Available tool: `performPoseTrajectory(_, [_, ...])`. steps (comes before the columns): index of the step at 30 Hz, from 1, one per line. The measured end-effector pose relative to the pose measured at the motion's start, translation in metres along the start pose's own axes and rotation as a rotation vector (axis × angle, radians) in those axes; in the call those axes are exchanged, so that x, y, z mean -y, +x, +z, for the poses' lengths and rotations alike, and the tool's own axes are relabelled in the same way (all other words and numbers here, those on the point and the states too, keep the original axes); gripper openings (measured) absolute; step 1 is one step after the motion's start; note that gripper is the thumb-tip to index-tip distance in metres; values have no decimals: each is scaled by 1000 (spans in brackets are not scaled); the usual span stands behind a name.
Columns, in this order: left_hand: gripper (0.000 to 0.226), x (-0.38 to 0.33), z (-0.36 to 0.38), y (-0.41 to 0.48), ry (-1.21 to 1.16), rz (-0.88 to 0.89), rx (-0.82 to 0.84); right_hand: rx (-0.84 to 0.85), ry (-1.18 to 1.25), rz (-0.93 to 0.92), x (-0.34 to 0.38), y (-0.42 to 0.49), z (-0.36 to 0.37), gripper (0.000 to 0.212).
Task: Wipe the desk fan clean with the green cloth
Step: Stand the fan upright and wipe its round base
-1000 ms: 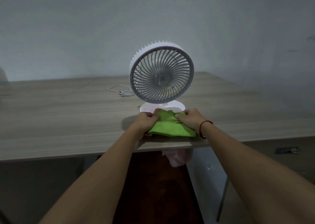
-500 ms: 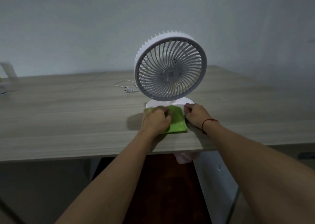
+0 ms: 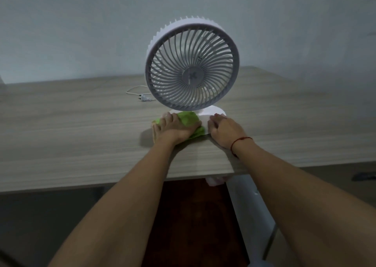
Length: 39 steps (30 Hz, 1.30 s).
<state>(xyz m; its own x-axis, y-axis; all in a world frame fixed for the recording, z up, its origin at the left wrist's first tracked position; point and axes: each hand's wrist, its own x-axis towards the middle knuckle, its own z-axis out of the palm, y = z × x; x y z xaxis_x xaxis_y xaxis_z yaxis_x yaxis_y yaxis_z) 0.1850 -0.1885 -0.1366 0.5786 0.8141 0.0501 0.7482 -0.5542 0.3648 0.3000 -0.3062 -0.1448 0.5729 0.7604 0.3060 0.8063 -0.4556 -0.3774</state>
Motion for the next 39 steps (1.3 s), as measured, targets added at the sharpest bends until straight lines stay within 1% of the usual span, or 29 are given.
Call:
performPoseTrajectory(2, [78, 1, 5, -6, 30, 145, -69, -6, 11, 2, 0, 0, -1, 43])
performPoseTrajectory(3, [66, 2, 7, -11, 51, 233, -88, -2, 20, 4, 0, 0, -1, 43])
performPoseTrajectory(4, [61, 4, 8, -15, 63, 314, -94, 2, 25, 1, -1, 0, -1, 43])
performPoseTrajectory(6, [58, 8, 8, -22, 61, 429, -78, 10, 26, -8, -2, 1, 0, 43])
performPoseTrajectory(8, [56, 14, 6, -21, 48, 465, -65, 13, 29, -7, -3, 1, 0, 43])
performPoseTrajectory(11, [49, 25, -4, -1, 42, 398, -69, 19, 40, 2, -6, 2, 1, 44])
performPoseTrajectory(14, [49, 31, -12, 24, -100, 198, 11, 19, 33, -3, -6, 3, 1, 43])
performPoseTrajectory(16, [52, 33, -13, 37, -112, 90, 19, 16, 29, -1, -5, 3, 2, 43])
performPoseTrajectory(18, [52, 27, -12, 36, -45, 93, -14, 17, 32, 1, -3, 3, 2, 42])
performPoseTrajectory(19, [50, 20, -11, 30, 19, 154, -40, 17, 36, 2, -2, 3, 1, 42])
performPoseTrajectory(22, [43, -6, 3, 2, 239, 525, -161, 7, 49, 5, 0, 0, -2, 41])
performPoseTrajectory(24, [42, -14, 8, -10, 238, 618, -207, 12, 56, 17, 0, -2, -3, 40])
performPoseTrajectory(26, [48, -12, 9, -6, 166, 581, -188, 25, 34, 23, 0, -2, -3, 39])
performPoseTrajectory(28, [51, -7, 7, 3, 131, 467, -142, 30, -4, 15, -1, -2, -3, 42])
performPoseTrajectory(30, [49, -3, 1, 16, 103, 344, -107, 35, -29, 8, -1, -1, -2, 45])
performPoseTrajectory(34, [52, 5, -13, 38, -33, 155, 31, 35, -41, 7, -1, 1, 1, 46])
performPoseTrajectory(36, [53, 15, -17, 48, -64, 72, 21, 36, -36, 9, -2, 3, 2, 46])
performPoseTrajectory(39, [56, 27, -17, 55, -112, -48, -64, 41, -30, 9, -1, 4, 2, 45])
